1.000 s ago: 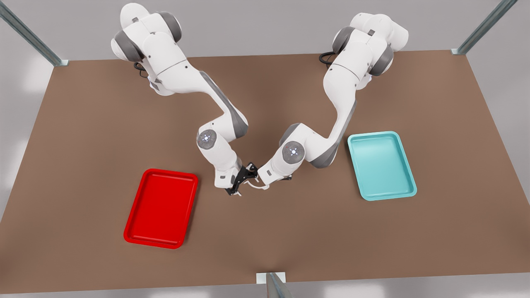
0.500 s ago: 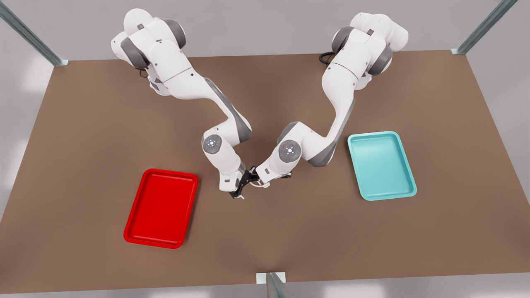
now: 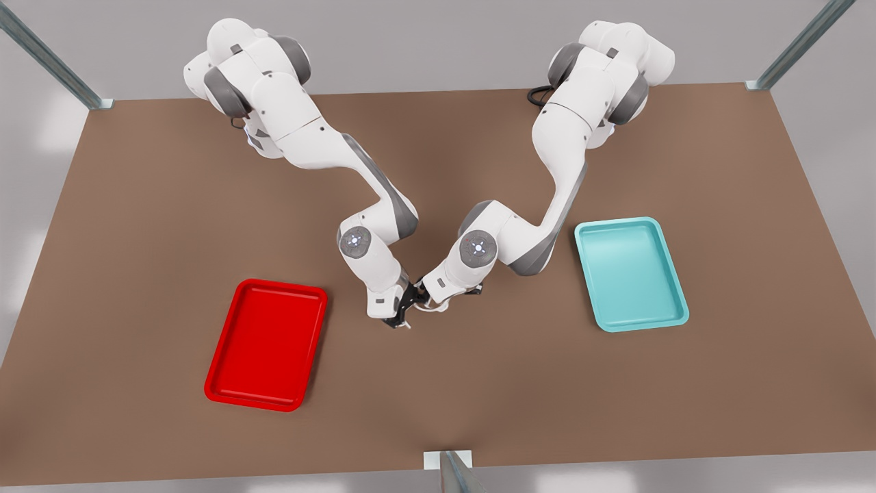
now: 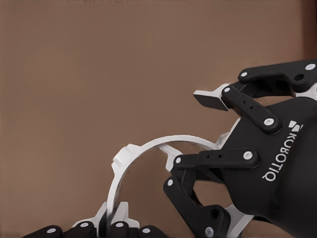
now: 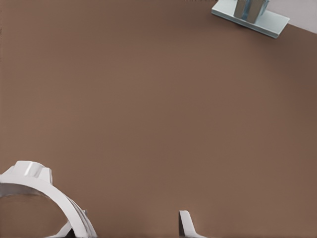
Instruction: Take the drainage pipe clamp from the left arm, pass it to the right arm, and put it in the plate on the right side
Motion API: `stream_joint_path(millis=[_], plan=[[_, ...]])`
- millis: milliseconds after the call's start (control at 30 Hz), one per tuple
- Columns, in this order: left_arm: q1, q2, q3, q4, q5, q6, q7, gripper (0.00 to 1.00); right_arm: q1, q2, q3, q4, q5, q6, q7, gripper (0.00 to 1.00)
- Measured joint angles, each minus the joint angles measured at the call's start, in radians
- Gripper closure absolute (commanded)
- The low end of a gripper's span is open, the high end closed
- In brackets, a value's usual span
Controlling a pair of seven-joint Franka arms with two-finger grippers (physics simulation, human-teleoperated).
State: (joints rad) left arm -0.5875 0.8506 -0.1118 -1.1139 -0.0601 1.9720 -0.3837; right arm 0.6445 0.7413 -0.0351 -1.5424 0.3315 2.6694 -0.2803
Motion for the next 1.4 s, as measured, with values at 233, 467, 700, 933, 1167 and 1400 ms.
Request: stream_joint_path(millis=[233,467,700,933,1167,1400], plan=[[-0.002,0.004,0.005,0.02,-0.009,0.003,-0.004,0.0,-0.001,-0.001,0.0,0.007,0.007,-0.003,-0.026,0.79],[0.152,-0.166,0.11,0.02,0.011,-0.202,0.021,0.0,-0.004,-0.001,0.0,0.005,0.006,-0.003,-0.036,0.79],[0.442,-0.503,0.098,-0.188,0.025,-0.434,0.107,0.0,-0.156,-0.123,-0.014,-0.151,0.005,-0.023,-0.061,0.79],[0.437,-0.549,0.076,-0.272,-0.002,-0.473,0.166,0.0,-0.356,-0.126,-0.133,-0.159,-0.069,-0.078,-0.163,0.79],[0.449,-0.545,0.075,-0.275,-0.007,-0.483,0.206,0.0,-0.475,-0.077,-0.138,-0.169,-0.094,-0.1,-0.311,0.0],[0.463,-0.538,0.075,-0.276,-0.009,-0.478,0.234,0.0,-0.476,-0.067,-0.136,-0.167,-0.116,-0.098,-0.386,0.0]])
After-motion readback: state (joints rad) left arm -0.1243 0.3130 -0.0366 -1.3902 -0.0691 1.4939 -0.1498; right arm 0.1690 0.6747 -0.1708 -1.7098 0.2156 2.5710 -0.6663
